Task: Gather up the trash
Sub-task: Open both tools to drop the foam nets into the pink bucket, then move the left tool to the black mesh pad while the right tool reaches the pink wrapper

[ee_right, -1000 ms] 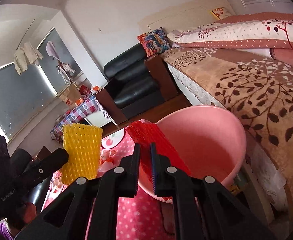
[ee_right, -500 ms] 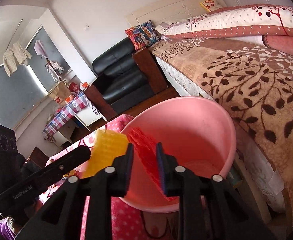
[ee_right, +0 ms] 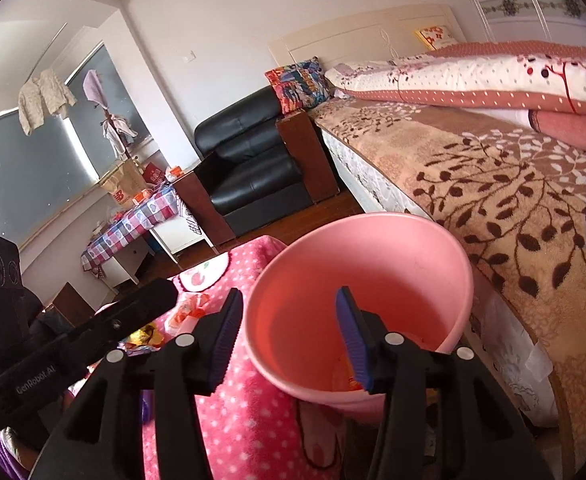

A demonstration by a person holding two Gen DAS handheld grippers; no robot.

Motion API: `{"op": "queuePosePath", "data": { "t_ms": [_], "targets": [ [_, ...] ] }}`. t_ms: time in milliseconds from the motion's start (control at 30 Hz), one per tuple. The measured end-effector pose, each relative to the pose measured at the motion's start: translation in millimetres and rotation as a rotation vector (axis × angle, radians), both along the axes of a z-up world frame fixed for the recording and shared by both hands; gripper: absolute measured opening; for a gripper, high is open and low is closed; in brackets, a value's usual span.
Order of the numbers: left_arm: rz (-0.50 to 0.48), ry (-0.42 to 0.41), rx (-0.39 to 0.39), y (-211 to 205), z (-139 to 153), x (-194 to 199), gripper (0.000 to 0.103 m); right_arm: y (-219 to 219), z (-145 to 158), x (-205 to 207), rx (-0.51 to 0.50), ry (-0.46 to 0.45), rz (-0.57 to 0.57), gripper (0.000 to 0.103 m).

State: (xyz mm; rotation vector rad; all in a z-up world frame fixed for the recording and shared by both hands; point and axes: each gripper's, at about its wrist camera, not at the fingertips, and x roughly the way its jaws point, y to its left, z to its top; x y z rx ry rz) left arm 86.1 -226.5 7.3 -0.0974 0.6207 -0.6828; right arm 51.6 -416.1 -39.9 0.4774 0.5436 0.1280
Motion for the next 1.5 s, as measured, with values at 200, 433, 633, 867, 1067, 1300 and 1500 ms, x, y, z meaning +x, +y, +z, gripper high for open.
{"op": "queuePosePath", "data": {
  "t_ms": [200,433,633,867,1067,1300,1500],
  "targets": [
    [0.046,-0.055,0.042,29.3,8.3,-27.7,0.029,39.6,14.3,-24.1,-0.052,-0.034,0.025,0.054],
    [0.1,-0.087,0.064,80.4,11.5,-58.0,0.029,89.4,16.1,-39.0,-0.072,-0.03,0.112,0.055],
    [0.176,-0.087,0.079,130.5,7.5,-76.2,0.029,130.3,11.4,-45.3,-0.098,-0.017,0.189,0.055],
    [0.233,-0.076,0.149,180.3,-9.6,-93.7,0.029,162.0,-0.9,-43.7,-0.106,0.017,0.282,0.055],
    [0.244,-0.019,0.223,212.8,-37.7,-105.8,0.029,191.4,-9.7,-43.9,-0.117,0.041,0.391,0.055],
    [0.229,0.029,0.327,222.0,-68.8,-110.9,0.029,221.4,-20.8,-36.3,-0.125,0.09,0.486,0.055],
    [0.245,0.008,0.428,215.1,-82.6,-105.2,0.029,230.6,-25.9,-31.9,-0.143,0.116,0.508,0.055]
  ]
}}
